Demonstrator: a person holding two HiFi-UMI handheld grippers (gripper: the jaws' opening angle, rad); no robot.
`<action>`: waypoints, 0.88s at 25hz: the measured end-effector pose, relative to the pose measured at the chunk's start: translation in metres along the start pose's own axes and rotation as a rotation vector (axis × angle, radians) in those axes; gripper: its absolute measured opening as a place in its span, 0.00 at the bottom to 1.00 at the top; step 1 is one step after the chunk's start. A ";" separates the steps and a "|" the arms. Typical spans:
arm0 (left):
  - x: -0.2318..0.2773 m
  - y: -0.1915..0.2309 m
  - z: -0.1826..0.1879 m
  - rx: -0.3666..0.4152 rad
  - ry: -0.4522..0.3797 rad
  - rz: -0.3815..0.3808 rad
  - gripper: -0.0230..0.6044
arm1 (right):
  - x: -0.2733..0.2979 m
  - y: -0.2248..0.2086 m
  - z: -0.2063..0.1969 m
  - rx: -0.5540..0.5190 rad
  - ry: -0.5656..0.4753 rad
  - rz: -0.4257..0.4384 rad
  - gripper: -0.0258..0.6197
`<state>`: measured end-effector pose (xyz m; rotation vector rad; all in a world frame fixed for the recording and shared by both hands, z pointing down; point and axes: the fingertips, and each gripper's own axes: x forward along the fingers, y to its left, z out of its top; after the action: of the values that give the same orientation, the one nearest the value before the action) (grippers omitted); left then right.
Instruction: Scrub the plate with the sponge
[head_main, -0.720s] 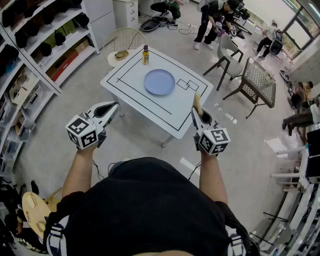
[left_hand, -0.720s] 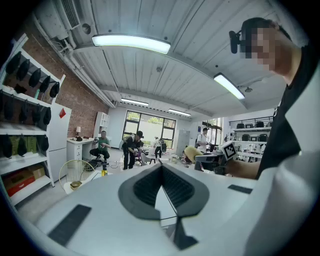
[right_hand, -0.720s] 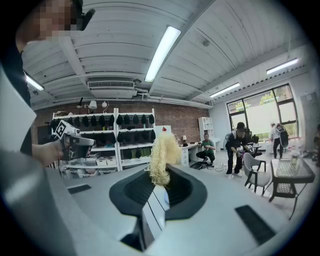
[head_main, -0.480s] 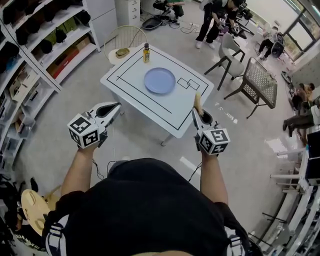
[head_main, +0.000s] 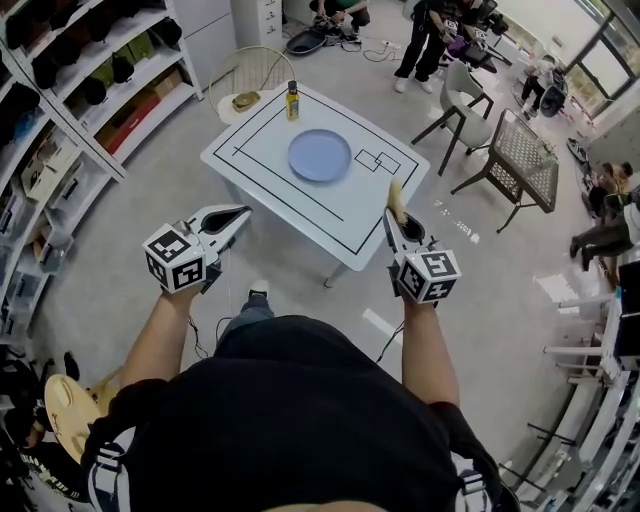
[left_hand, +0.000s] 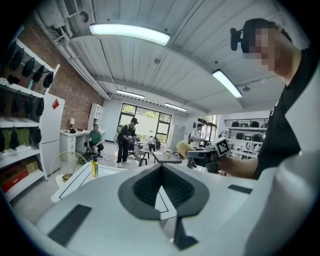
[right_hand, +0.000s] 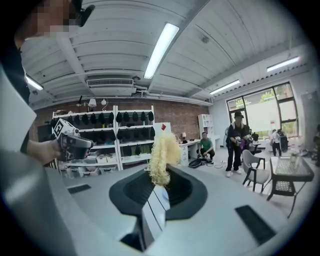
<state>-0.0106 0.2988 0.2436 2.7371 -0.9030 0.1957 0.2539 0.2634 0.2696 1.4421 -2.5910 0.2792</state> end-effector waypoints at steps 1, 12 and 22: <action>0.002 0.001 0.000 0.001 0.000 -0.004 0.05 | 0.001 -0.002 -0.001 0.002 0.004 -0.005 0.11; 0.028 0.024 -0.008 -0.011 0.036 -0.028 0.04 | 0.018 -0.015 -0.018 0.020 0.066 -0.025 0.11; 0.040 0.073 -0.003 -0.006 0.059 -0.051 0.04 | 0.060 -0.011 -0.018 0.012 0.099 -0.018 0.11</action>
<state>-0.0223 0.2207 0.2691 2.7301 -0.8165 0.2622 0.2331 0.2125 0.3020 1.4167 -2.5008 0.3547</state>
